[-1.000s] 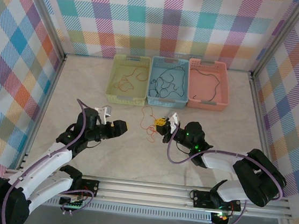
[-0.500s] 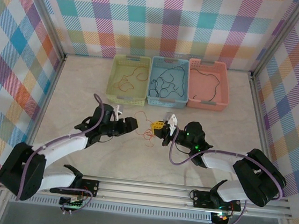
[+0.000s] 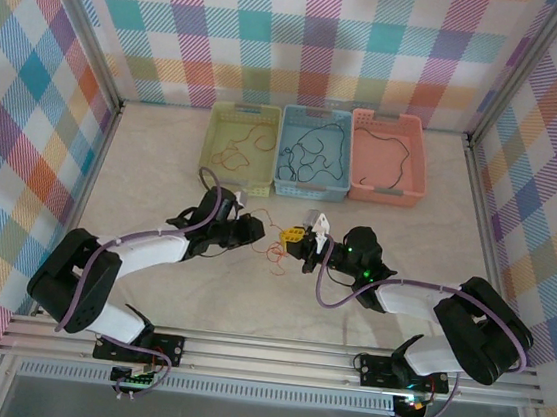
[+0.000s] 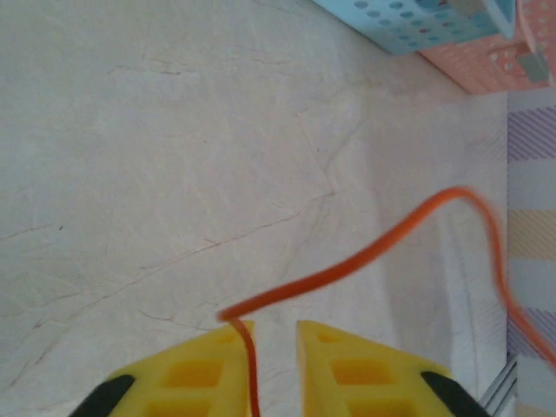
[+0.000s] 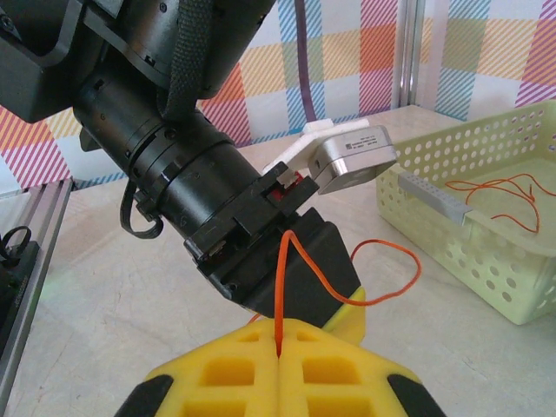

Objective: Untangle the cables

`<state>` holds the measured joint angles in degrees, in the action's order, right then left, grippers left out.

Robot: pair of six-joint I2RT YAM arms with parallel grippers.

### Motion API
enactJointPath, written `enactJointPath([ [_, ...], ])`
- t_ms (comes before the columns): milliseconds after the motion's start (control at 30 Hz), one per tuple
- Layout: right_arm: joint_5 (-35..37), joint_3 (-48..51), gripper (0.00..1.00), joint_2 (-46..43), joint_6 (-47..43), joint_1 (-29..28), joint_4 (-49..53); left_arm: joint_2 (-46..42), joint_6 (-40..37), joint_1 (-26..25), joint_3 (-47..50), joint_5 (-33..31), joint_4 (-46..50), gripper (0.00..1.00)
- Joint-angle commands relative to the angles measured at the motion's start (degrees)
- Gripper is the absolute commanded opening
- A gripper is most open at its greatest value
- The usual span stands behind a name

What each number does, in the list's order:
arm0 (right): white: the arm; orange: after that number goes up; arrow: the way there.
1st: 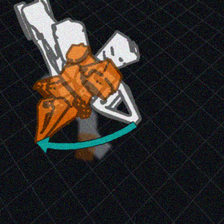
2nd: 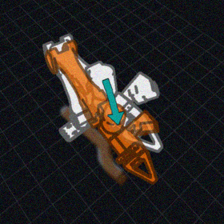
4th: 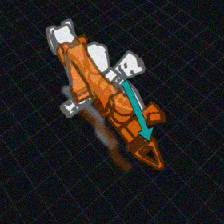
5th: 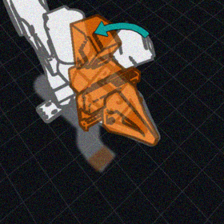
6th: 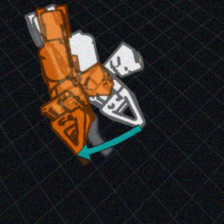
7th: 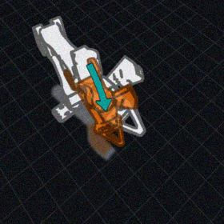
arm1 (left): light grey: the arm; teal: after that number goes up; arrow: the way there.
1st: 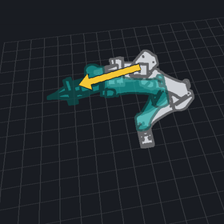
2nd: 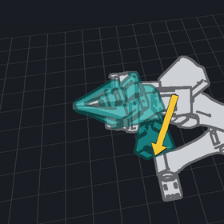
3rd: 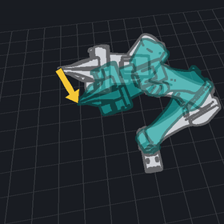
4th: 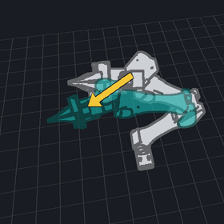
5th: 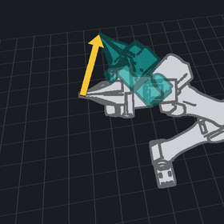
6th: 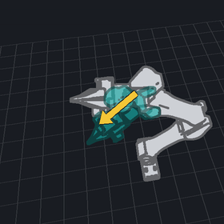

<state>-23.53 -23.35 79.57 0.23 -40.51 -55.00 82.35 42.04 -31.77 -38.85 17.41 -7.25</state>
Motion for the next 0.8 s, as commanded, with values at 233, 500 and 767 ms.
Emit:
enactJointPath([
  [233,-0.46,-1.25,0.31,-0.73,0.43,0.27,-0.41,-12.29,-12.26,-0.31,-10.49,-7.27,16.15,0.0],
  [500,1.31,-1.51,0.61,-0.64,0.25,0.2,0.22,-13.64,-17.22,-0.88,-17.39,-5.28,22.67,0.0],
  [767,3.88,-0.65,0.68,-0.48,1.03,0.21,-2.08,-11.3,-19.34,-3.17,-20.36,-0.63,26.96,0.0],
])
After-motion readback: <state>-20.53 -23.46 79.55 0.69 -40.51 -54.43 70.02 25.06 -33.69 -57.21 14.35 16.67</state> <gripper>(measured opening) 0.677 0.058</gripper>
